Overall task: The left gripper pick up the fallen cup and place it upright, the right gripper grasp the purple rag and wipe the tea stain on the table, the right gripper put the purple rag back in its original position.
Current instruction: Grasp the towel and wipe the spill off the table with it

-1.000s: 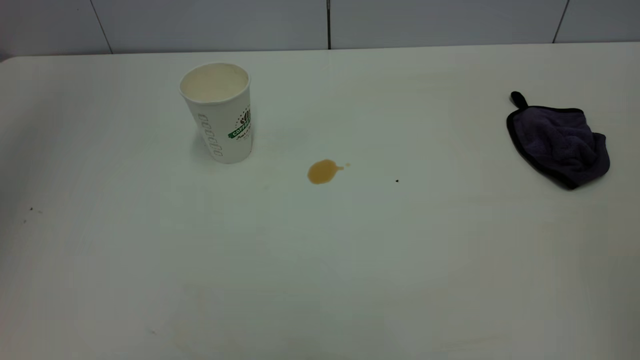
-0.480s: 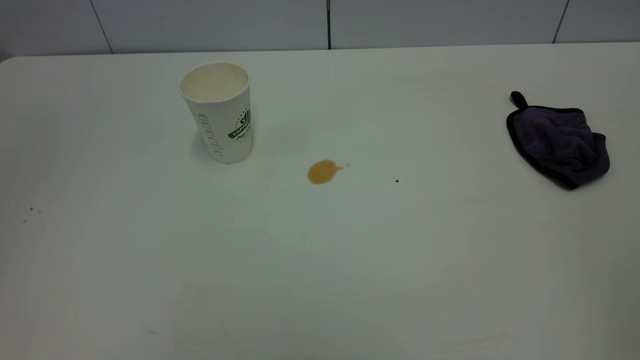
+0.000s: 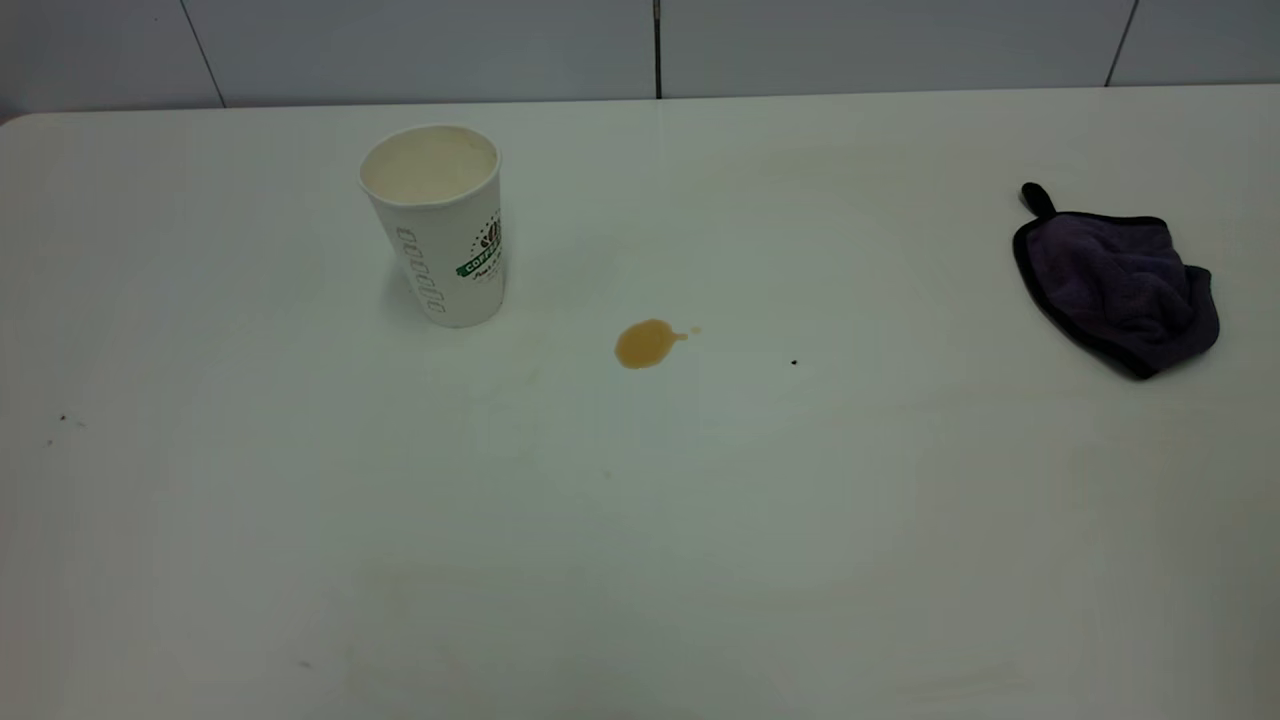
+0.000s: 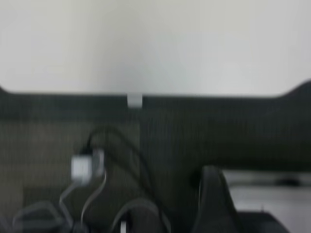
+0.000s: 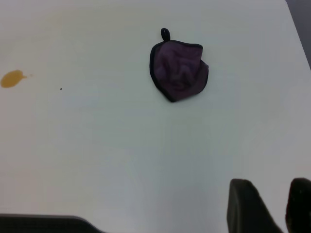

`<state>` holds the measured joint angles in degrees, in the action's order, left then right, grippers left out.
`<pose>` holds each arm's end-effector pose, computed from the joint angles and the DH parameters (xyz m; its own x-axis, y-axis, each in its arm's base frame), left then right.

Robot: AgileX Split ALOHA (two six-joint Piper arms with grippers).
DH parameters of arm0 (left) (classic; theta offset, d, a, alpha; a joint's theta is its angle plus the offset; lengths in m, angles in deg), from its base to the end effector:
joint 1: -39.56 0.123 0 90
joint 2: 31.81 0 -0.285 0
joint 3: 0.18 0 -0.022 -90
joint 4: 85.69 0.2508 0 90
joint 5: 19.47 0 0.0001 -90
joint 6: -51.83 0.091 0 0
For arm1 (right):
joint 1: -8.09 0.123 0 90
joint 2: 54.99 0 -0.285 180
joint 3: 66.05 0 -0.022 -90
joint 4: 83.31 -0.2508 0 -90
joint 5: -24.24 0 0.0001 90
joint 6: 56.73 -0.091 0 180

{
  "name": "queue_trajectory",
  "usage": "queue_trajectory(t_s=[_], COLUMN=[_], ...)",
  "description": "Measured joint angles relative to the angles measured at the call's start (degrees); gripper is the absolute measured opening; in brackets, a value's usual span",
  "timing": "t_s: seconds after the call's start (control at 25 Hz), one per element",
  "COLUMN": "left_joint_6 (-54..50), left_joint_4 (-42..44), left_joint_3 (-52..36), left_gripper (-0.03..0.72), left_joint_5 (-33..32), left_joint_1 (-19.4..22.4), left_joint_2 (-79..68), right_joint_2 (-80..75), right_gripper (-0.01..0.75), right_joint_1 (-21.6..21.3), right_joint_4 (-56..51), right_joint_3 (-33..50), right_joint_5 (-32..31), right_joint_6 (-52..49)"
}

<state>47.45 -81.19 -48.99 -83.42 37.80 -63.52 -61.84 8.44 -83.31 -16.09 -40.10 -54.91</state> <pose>0.0542 0.0048 0.2619 -0.8116 -0.0169 -0.5840 -0.0444 0.9985 0.0329 -0.0073 0.0000 0.2655 -0.5168 -0.0349 -0.8554 -0.0225 0.9994 -0.0272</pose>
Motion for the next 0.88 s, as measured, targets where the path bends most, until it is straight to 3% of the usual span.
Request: queue_trajectory(t_s=[0.44, 0.88], left_joint_6=[0.0, 0.0], left_joint_4=[0.6, 0.6], left_joint_3=[-0.5, -0.5], left_gripper=[0.524, 0.524], left_joint_5=[-0.3, -0.9], left_joint_1=[0.0, 0.0], left_joint_2=[21.8, 25.0], right_joint_2=[0.0, 0.0], right_gripper=[0.238, 0.238], right_joint_1=[0.0, 0.0], right_joint_4=[0.0, 0.0], right_joint_3=[0.0, 0.0], right_joint_5=[0.0, 0.0], right_joint_6=[0.0, 0.0])
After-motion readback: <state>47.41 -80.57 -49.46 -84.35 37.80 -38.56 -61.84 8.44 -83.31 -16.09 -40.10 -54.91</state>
